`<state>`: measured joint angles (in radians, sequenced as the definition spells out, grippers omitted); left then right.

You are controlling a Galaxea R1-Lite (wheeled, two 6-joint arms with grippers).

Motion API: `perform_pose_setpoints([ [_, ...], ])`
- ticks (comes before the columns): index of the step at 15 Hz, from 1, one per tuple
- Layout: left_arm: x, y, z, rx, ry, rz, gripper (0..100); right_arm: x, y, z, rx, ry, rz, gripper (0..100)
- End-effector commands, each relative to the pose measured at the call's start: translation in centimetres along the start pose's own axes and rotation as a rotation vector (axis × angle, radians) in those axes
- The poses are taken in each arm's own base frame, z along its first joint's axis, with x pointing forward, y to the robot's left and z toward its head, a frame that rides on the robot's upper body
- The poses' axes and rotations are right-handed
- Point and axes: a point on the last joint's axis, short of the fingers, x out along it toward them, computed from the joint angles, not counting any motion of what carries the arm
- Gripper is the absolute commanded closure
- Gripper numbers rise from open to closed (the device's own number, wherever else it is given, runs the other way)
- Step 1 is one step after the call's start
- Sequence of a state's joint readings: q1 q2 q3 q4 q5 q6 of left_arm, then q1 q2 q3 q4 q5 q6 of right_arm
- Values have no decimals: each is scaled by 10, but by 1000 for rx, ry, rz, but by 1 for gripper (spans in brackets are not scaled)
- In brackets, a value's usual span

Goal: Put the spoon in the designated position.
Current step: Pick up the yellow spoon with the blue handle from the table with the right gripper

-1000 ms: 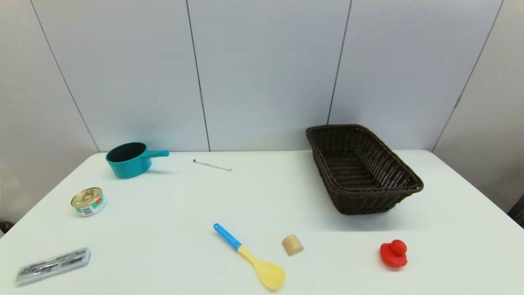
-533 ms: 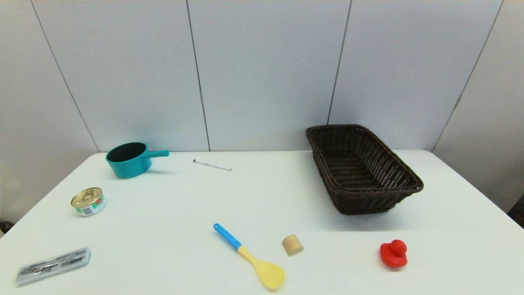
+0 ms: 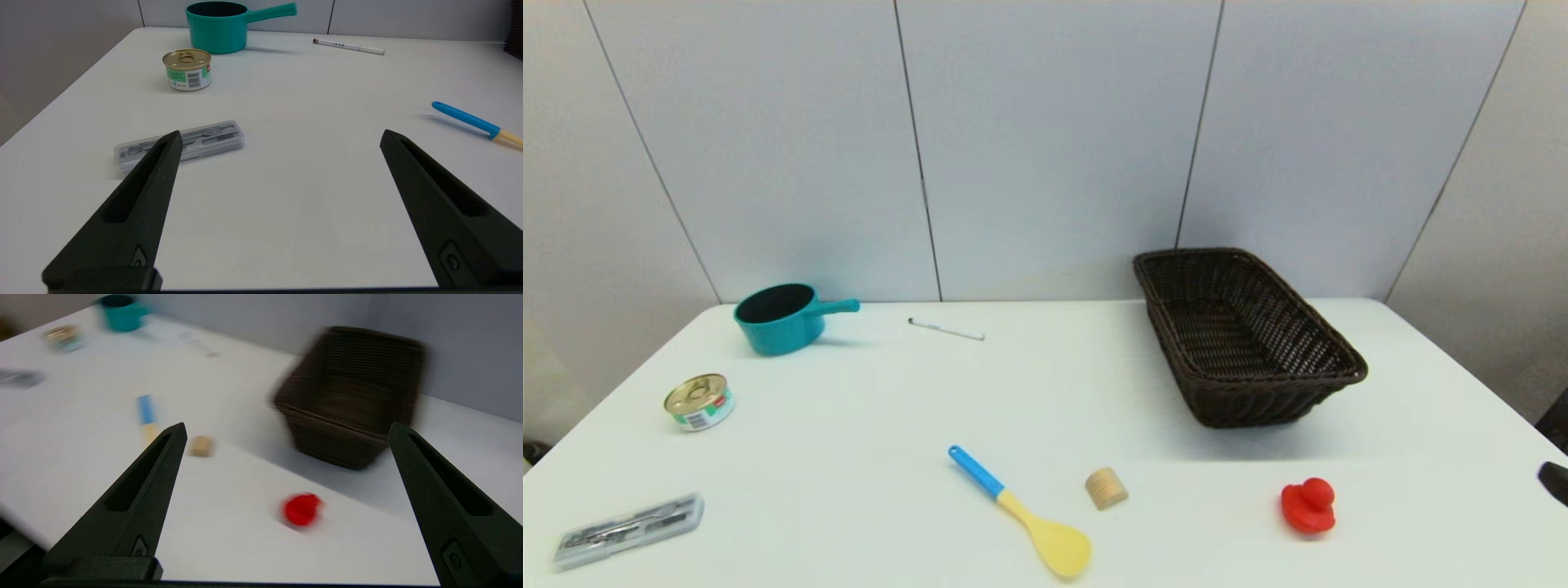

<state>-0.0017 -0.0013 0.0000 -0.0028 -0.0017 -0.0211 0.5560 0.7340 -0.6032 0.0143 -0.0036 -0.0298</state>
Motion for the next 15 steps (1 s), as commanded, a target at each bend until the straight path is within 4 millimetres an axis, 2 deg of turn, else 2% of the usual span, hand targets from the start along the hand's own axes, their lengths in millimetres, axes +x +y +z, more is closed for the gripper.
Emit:
perform_pose_setpoints([
  [1,0,0,0,-2,2,2,0,102,53,22,-68,189,310,0],
  [4,0,0,0,0,3,0,0,137,84,6,-106,272,391,0],
  [7,0,0,0,0,3,0,0,177,106,-14,-124,319,402,0],
  [9,0,0,0,0,3,0,0,202,118,-21,-127,321,402,0],
  [12,0,0,0,0,3,0,0,225,132,-33,-122,347,398,0],
  [15,0,0,0,0,3,0,0,234,146,-52,-79,420,297,0],
])
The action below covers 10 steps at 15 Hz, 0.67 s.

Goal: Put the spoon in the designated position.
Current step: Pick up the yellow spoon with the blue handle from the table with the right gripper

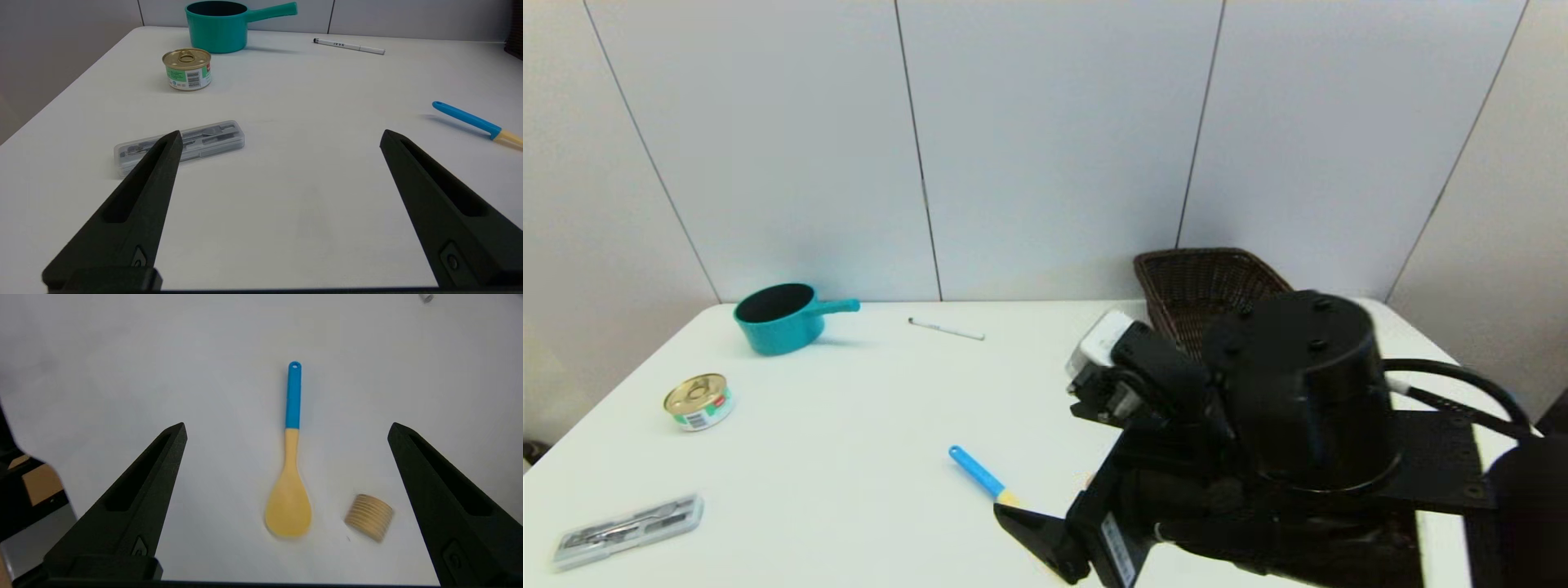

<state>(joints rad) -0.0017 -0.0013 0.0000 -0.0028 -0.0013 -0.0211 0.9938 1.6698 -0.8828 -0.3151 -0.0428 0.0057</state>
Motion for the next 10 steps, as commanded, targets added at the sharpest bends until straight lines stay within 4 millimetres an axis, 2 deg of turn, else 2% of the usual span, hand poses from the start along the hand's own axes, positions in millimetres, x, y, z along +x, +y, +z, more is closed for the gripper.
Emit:
perform_pose_setpoints([
  [1,0,0,0,0,3,0,0,38,16,-22,88,110,-97,0],
  [4,0,0,0,0,3,0,0,37,26,-32,103,132,-168,0],
  [10,0,0,0,0,3,0,0,46,29,-29,74,141,-166,0],
])
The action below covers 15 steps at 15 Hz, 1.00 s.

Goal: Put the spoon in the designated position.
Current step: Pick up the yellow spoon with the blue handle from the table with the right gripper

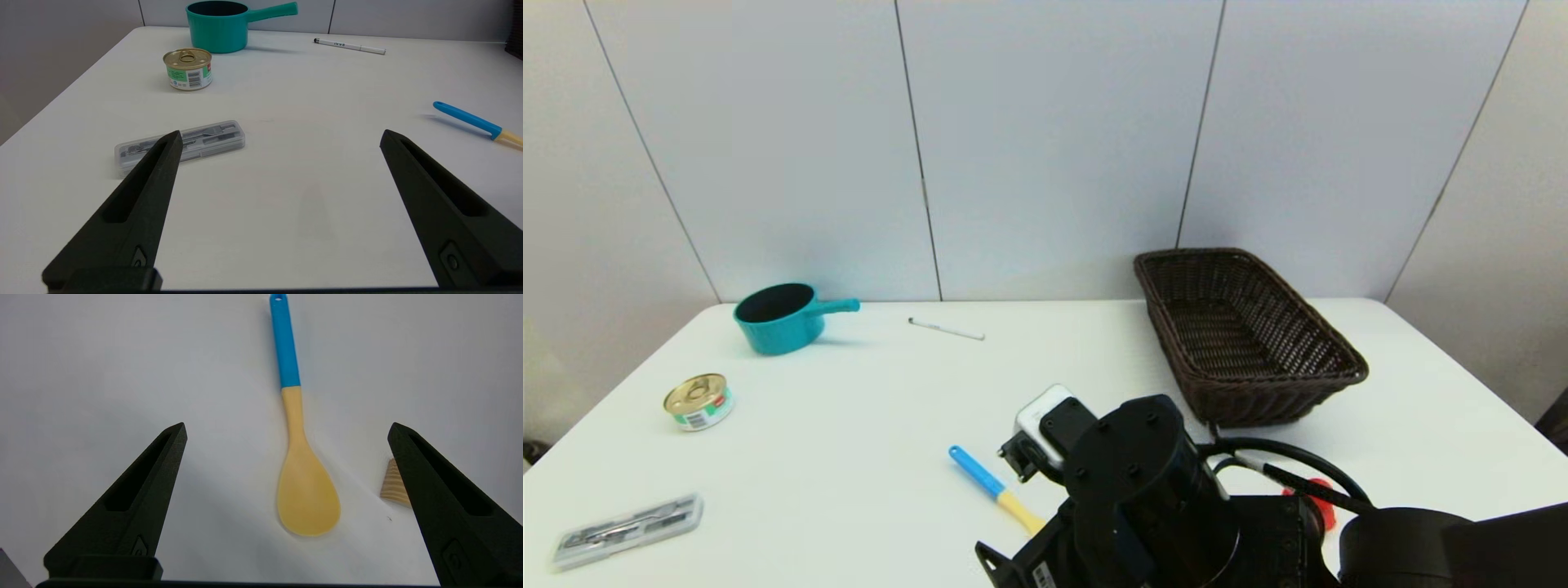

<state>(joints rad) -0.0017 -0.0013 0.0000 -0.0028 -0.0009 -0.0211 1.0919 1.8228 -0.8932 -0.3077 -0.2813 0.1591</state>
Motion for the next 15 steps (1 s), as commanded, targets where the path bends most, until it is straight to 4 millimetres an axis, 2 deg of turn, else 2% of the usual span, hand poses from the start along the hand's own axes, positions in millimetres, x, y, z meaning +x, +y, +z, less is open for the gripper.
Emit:
perform_pose_setpoints([
  [1,0,0,0,0,3,0,0,10,3,-1,-14,34,-8,0],
  [5,0,0,0,-2,3,0,0,27,9,3,-14,54,-10,0],
  [9,0,0,0,0,3,0,0,52,23,-7,-54,86,-69,0],
  [15,0,0,0,0,3,0,0,63,20,-15,-55,101,-162,0],
])
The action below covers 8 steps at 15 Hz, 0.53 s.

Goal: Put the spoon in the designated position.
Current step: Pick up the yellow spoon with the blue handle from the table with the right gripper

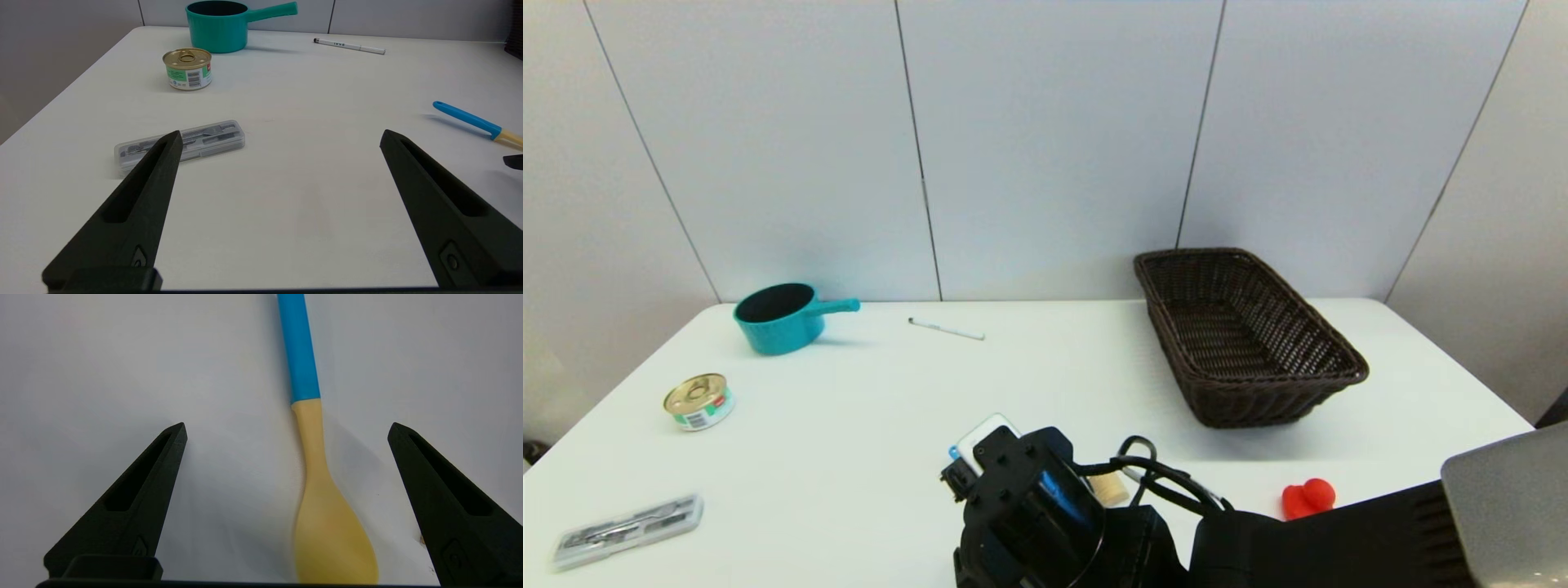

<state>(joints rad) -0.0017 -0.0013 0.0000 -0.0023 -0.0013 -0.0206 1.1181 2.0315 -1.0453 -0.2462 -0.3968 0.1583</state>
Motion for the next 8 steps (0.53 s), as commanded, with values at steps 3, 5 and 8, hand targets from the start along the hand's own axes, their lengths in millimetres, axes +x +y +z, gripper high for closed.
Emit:
perform_pose_setpoints([
  [3,0,0,0,-1,2,0,0,9,-1,1,69,-5,-45,0],
  [5,0,0,0,-1,2,0,0,9,0,5,97,-5,-42,0],
  [8,0,0,0,-1,2,0,0,12,3,8,124,-9,-20,0],
])
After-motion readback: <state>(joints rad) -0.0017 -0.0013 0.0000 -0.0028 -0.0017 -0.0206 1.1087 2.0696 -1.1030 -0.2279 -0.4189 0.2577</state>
